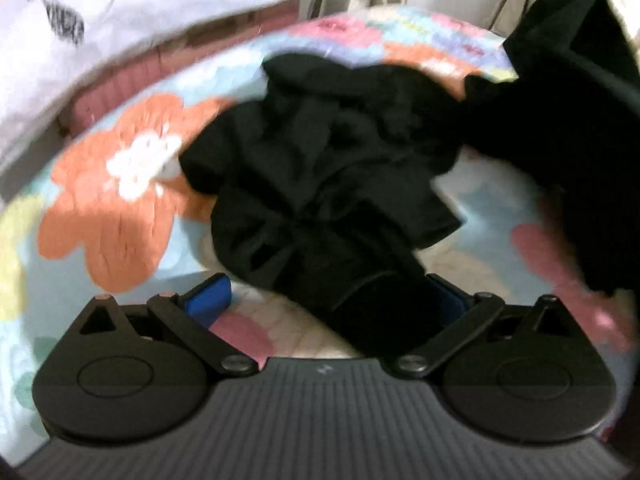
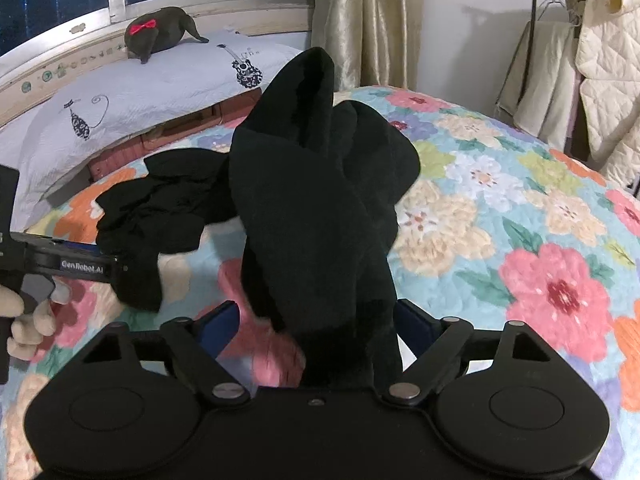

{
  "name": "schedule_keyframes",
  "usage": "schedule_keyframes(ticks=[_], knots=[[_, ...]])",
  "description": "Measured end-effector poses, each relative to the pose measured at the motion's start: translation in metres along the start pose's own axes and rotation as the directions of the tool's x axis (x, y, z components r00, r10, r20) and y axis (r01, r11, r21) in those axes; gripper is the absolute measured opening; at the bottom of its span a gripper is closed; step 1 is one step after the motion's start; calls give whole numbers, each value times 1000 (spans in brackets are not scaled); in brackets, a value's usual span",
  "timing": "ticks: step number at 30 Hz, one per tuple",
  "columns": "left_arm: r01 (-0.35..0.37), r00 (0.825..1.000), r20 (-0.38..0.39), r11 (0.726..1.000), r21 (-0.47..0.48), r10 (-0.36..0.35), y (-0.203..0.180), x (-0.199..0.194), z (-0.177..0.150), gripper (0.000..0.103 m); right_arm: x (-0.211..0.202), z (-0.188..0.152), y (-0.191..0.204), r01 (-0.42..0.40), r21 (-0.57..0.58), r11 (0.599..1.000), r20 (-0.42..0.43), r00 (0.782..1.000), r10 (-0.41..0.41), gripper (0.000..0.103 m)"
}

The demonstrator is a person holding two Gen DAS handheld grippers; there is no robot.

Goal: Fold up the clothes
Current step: 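Grasp a trouser leg with the right gripper and lift it up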

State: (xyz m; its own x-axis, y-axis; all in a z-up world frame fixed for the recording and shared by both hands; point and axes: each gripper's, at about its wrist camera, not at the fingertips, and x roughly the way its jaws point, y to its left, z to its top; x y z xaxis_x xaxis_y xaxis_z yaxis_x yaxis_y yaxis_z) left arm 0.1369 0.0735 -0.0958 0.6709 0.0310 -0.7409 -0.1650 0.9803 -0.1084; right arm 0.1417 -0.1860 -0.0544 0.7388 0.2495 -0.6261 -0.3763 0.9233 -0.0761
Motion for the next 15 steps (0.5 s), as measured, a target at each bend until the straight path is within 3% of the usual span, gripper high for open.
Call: schedule_keyframes(ticks=[5,9,11,15], knots=[[-37,999,-23,999,30,38,-8,-15,11,102,31,11,0,-20,-14,1000,-20,1000,19,87],[16,1000,17,997,72,-17,-17,-48,19,102,43,14,-8,-36,8,999,-41,999,36,45],[39,998,53,996,79,-44,-19,-64,19,101,40,16,-13,-54,44,998,-30,998,55,38],[146,987,60,988,58,-150,-26,-76,25,100,7,25,-14,7,68,998,87,996,-13,31]])
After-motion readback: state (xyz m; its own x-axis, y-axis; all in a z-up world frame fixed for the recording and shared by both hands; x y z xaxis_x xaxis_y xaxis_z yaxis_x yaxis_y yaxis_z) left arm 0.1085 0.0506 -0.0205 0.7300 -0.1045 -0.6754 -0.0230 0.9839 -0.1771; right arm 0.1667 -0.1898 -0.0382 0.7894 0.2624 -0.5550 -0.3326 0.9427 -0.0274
